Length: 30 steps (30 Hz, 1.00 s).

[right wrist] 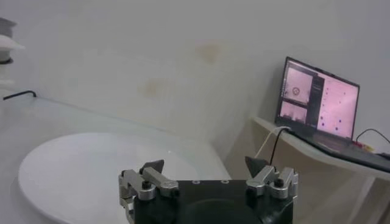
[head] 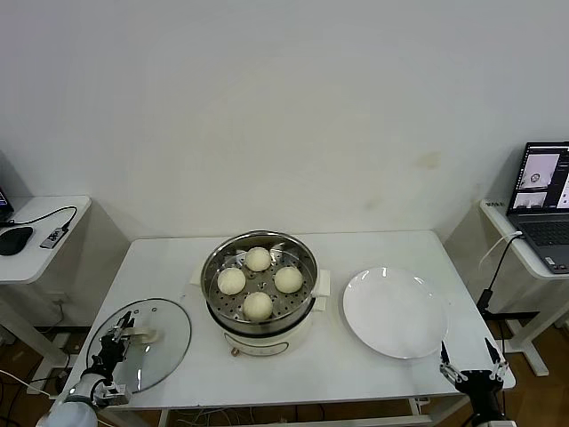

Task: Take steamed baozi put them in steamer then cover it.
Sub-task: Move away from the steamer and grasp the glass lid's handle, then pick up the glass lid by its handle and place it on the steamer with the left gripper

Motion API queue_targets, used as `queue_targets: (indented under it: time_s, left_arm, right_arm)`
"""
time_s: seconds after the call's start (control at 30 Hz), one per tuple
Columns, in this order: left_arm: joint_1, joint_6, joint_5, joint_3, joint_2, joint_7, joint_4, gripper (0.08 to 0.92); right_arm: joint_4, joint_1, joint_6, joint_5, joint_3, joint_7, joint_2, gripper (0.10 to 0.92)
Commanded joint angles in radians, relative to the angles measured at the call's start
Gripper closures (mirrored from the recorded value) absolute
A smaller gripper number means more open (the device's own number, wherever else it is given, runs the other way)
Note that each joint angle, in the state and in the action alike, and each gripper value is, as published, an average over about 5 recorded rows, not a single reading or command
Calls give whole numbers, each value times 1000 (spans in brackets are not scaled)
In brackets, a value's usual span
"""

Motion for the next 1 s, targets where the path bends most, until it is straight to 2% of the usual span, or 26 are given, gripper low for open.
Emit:
queue_targets:
  time_s: [0.03, 0.2, 0.43, 0.6, 0.77, 1.0]
  left_arm:
    - [-1, -16, -20, 1, -1, -58, 28, 727]
    - [26, -24, -25, -17, -1, -111, -24, 840]
    - [133, 30, -2, -97, 7, -108, -202, 846]
    - [199, 104, -54, -164, 36, -40, -354, 846]
    - [212, 177, -132, -224, 79, 47, -479, 846]
    - [194, 299, -225, -199, 151, 164, -617, 846]
  right_arm:
    - [4, -2, 1, -7, -5, 1, 2, 203]
    - [14, -6, 1, -24, -20, 2, 3, 203]
    - [28, -13, 3, -36, -33, 1, -2, 203]
    - [37, -15, 4, -38, -36, 0, -9, 203]
    - [42, -18, 10, -43, -49, -1, -14, 203]
    - [47, -23, 15, -52, -67, -1, -10, 203]
